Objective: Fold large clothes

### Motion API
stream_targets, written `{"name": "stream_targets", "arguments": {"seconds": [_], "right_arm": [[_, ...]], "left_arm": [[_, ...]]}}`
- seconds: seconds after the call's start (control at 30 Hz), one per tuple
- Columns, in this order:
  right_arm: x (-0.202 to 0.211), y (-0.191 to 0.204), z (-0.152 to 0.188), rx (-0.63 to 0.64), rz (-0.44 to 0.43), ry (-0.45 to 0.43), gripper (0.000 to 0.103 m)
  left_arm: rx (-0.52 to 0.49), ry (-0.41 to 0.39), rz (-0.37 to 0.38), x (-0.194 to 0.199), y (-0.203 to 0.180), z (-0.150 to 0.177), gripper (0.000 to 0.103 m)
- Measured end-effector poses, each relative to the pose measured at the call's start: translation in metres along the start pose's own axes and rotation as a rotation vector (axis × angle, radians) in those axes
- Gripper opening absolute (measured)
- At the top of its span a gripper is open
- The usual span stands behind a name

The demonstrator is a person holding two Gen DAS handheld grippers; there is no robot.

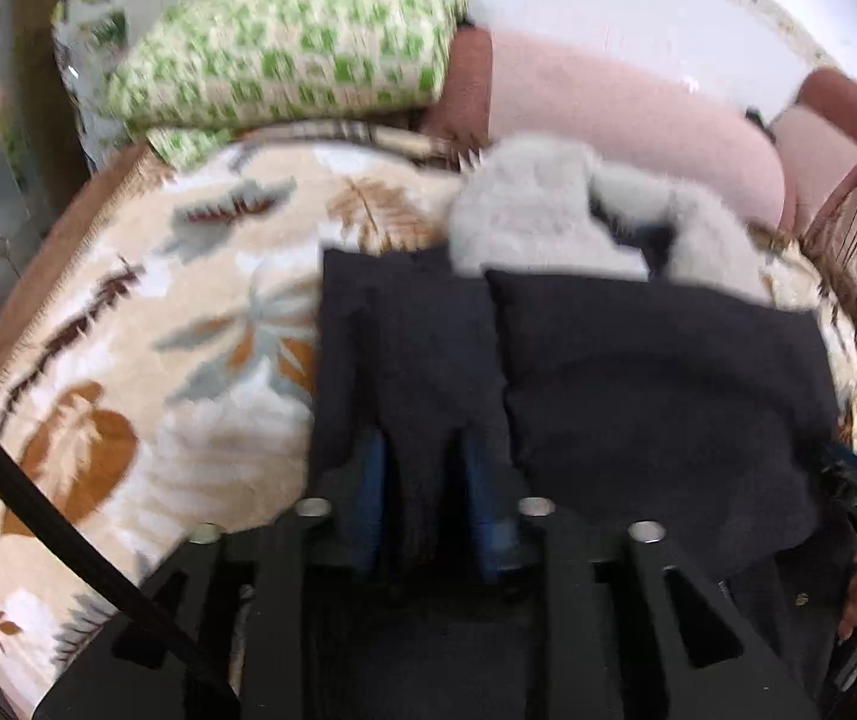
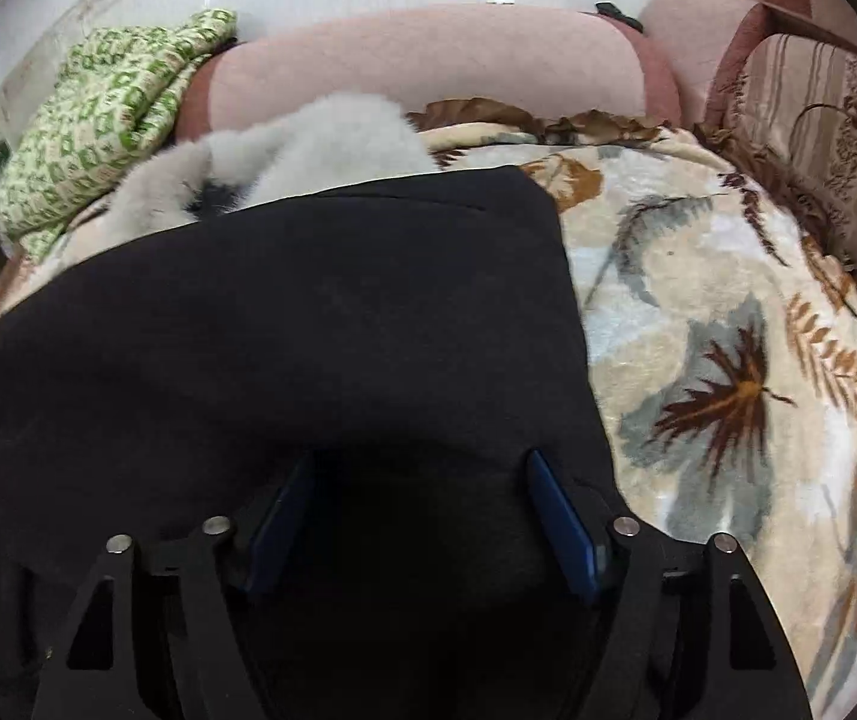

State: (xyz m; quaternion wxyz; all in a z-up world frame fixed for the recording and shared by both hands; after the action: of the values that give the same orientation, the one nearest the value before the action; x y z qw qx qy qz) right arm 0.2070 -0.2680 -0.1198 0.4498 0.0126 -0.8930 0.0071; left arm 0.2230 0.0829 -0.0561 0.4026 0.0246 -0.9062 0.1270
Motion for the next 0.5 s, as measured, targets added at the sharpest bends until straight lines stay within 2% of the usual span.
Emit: {"name": "stream_targets", "arguments": {"seconds": [0.1, 0.2, 0.33, 0.4, 0.43, 0.5], "right_arm": [[-0.007, -0.008, 0.003, -0.028, 0.005, 0.028, 0.082], [-0.006, -0.008, 0.003, -0.039, 0.017, 0.028, 0.084], [0.007, -0.004, 0.0, -0.034, 0.067, -0.022, 0.084], [0.02, -0.002, -0.003, -0.039, 0.082, -0.067, 0.084], [0.031, 0.0, -0.005, -0.04, 0.084, -0.108, 0.084], [0.046, 0.005, -0.01, -0.038, 0.091, -0.171, 0.084]], "left_arm": [[0.058, -0.079, 0.024, 0.022, 0.012, -0.011, 0.045], [0.102, -0.06, 0.049, 0.014, 0.017, -0.018, 0.045], [0.094, 0.007, -0.043, -0.028, 0.015, -0.02, 0.045], [0.058, 0.09, -0.124, -0.06, 0.016, -0.013, 0.054], [0.053, 0.098, -0.136, -0.067, 0.016, -0.01, 0.055], [0.059, 0.09, -0.164, -0.072, 0.018, -0.01, 0.064]]}}
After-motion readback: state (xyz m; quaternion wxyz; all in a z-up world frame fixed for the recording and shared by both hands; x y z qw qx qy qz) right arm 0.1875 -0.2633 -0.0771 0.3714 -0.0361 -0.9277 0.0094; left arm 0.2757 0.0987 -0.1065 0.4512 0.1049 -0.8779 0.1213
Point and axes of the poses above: each gripper's, at about its wrist camera, not at the fingertips, and x roughly against the way its jaws point, y to its left, z to its underside, the point moved 4 cm from there along -x, roughly the way its jaws point, and after that the axes turned 13 degrees about x, right-handed, at the moved point
